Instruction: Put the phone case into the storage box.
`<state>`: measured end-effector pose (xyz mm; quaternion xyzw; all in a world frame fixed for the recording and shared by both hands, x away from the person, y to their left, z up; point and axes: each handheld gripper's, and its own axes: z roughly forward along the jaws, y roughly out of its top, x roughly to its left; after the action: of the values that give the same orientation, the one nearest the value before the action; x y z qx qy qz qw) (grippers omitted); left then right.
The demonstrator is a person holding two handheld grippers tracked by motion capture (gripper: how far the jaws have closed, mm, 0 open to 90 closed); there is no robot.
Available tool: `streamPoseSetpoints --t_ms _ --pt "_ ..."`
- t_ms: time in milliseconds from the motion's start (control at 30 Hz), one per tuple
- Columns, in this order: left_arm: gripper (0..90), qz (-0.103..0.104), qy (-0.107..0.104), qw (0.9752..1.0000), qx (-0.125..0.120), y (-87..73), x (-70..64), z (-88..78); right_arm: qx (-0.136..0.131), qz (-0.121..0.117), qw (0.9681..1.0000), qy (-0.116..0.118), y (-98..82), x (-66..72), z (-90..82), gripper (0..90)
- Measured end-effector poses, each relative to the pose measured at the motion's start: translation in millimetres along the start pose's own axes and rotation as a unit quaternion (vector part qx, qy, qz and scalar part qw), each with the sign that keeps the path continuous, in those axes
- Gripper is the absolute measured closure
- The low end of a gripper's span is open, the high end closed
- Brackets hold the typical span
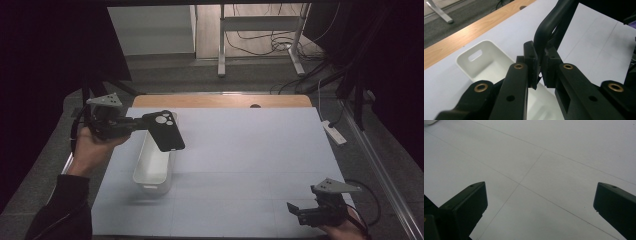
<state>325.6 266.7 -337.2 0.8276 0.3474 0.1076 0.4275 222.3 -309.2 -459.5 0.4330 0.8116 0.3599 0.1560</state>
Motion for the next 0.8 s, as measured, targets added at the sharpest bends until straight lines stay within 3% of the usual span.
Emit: streamPoseSetpoints --t_ms 433,800 --pt "83.4 -0.005 0.027 0.9995 0.012 -7.1 15.5 -12.3 0.003 0.0 1.0 0.0 0.2 0.2 0.5 0.0" --pt "83.3 -0.011 0.043 0.9987 0.025 -14.4 30.0 -3.6 0.004 -0.002 1.0 0.002 0.2 0.3 0.6 0.0"
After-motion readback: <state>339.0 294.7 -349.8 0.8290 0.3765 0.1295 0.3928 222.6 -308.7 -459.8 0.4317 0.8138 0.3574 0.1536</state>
